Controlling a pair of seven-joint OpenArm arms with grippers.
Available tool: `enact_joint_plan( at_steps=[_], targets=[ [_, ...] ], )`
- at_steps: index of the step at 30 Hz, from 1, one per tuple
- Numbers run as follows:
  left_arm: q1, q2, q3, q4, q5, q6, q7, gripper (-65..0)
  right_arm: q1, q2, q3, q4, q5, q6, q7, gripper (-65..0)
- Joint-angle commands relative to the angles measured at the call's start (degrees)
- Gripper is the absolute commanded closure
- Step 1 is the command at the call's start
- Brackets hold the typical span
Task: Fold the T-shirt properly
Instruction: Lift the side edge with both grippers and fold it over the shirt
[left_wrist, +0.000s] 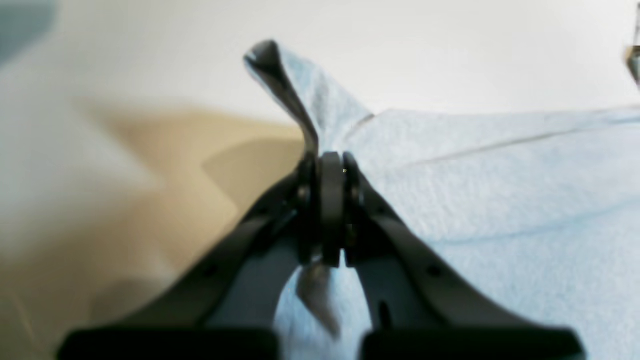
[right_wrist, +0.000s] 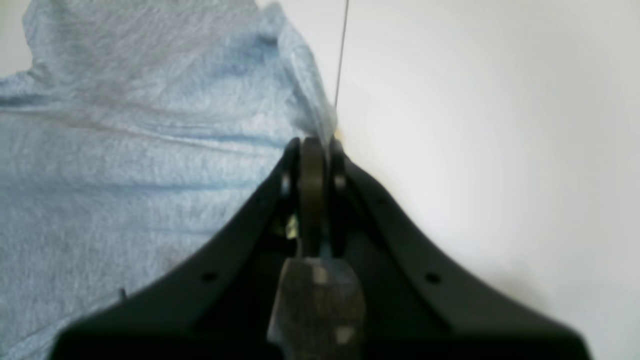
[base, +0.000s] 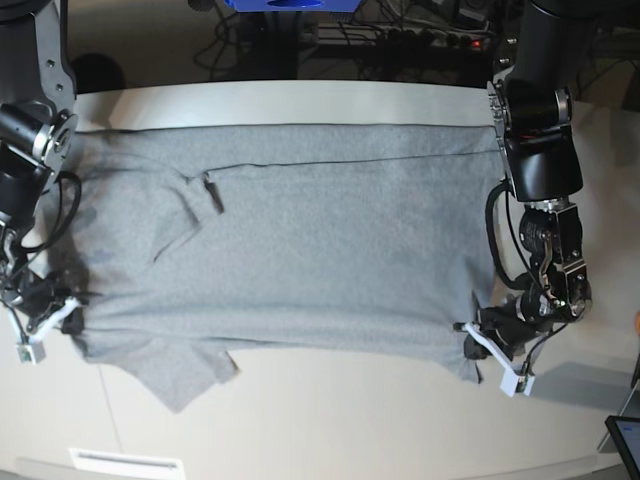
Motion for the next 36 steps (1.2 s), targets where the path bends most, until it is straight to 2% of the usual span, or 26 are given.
enact_joint_plan(
  at_steps=[1,6,11,18,21,28,36],
  targets=[
    [-0.8,-0.8,-0.4,2.0,-0.3,-0.1,0.6,0.0,2.0,1.1,0.1,1.0,0.8,-0.1,0.6,0.0],
    [1.7,-0.6,-0.4,7.1,-0.3,-0.1,3.0,0.0,1.9,1.3,0.0,1.0,0.7,-0.1,-0.8,0.0],
    [3.7,-0.1,-0.4,8.5,-0.3,-0.1,3.1,0.0,1.4,1.3,0.2,1.0,0.7,-0.1,-2.9,0.0],
    [5.1,-0.3,-0.4,11.2,-0.3,-0.1,3.2,0.0,-2.3,1.1,0.3,8.0,0.8,-0.1,-3.3,0.0],
    [5.2,-0.3,-0.4,13.0,-0.3,-0.1,6.5,0.0,-3.3,1.1,0.3,9.8,0.8,-0.1,-5.5,0.0],
    [7.5,-0.2,-0.4,17.8,-0.1,-0.1,10.5,0.0,-4.5,1.1,0.4,11.0,0.8,-0.1,-8.7,0.0],
    [11.9,-0.3,-0.4,19.4,0.1,-0.1,11.2,0.0,-5.8,1.1,0.4,11.0,0.7,-0.1,-11.7,0.0]
  ],
)
